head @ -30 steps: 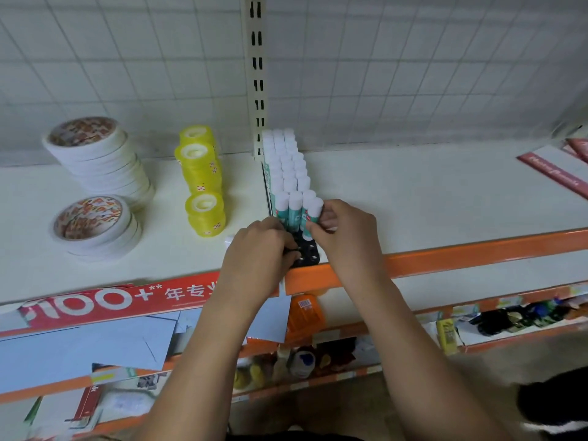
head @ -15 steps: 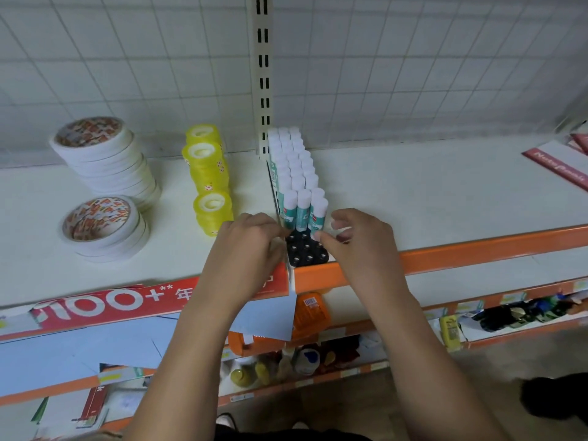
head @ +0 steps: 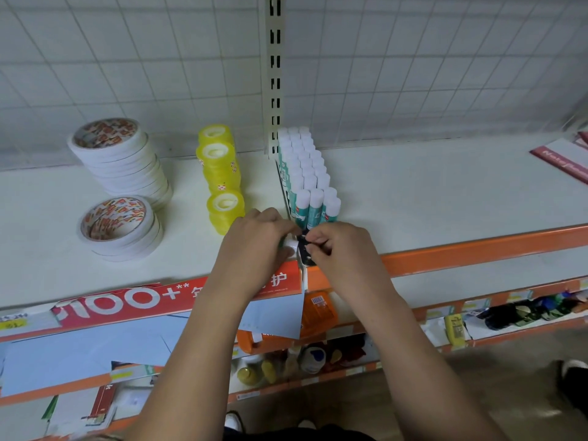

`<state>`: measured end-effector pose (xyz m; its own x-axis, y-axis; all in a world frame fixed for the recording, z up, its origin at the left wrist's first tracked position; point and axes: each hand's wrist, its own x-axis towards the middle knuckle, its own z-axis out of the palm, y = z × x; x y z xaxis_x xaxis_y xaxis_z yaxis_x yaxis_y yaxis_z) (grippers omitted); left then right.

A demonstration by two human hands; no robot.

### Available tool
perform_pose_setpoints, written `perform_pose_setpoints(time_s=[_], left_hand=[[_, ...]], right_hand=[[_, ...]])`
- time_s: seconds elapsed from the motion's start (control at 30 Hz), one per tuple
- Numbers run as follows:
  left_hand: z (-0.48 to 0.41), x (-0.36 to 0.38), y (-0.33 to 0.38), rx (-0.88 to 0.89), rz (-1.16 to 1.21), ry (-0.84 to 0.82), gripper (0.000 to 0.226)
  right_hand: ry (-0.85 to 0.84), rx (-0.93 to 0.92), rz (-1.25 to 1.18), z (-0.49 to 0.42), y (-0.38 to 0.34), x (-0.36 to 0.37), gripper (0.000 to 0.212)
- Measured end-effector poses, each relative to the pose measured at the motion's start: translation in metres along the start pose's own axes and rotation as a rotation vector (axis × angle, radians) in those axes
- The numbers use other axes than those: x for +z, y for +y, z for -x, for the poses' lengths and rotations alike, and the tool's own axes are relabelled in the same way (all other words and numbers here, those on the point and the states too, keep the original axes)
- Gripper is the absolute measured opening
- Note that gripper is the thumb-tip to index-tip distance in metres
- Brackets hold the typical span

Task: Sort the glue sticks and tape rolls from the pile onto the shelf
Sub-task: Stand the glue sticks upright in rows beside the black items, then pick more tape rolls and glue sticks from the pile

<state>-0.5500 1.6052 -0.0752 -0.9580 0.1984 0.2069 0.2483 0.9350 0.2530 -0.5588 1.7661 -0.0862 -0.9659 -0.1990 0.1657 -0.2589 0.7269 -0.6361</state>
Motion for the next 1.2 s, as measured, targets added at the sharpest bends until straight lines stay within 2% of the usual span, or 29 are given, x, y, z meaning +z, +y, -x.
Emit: perform_pose_setpoints(time_s=[0.4,0.63,0.73,1.03,1.2], left_hand=[[-0.003,-0.006,0.012,0.032,0.243,0.104,0.017],[-0.012,-0.012,0.022,0.064,0.378,0.298,0.011],[-0.016,-0.007,0.029,0.046,0.422,0.317,0.009],[-0.020,0.010,0.039,-0.016,0.352,0.381,0.008],[-0.019,0.015,0.045,-0.155,0.456,0.407,0.006]], right_hand=[[-0.008,0.033,-0.030,0.002,0.011,-0.011,0.017],[-0.043,0.017,0.057,-0.001,0.014,-0.016,0.015],[-0.071,-0.019,0.110,-0.003,0.014,-0.015,0.012],[-0.117,-0.025,0.168,-0.003,0.017,-0.016,0.020],[-0.128,-0.019,0.175,-0.002,0.018,-0.015,0.020]])
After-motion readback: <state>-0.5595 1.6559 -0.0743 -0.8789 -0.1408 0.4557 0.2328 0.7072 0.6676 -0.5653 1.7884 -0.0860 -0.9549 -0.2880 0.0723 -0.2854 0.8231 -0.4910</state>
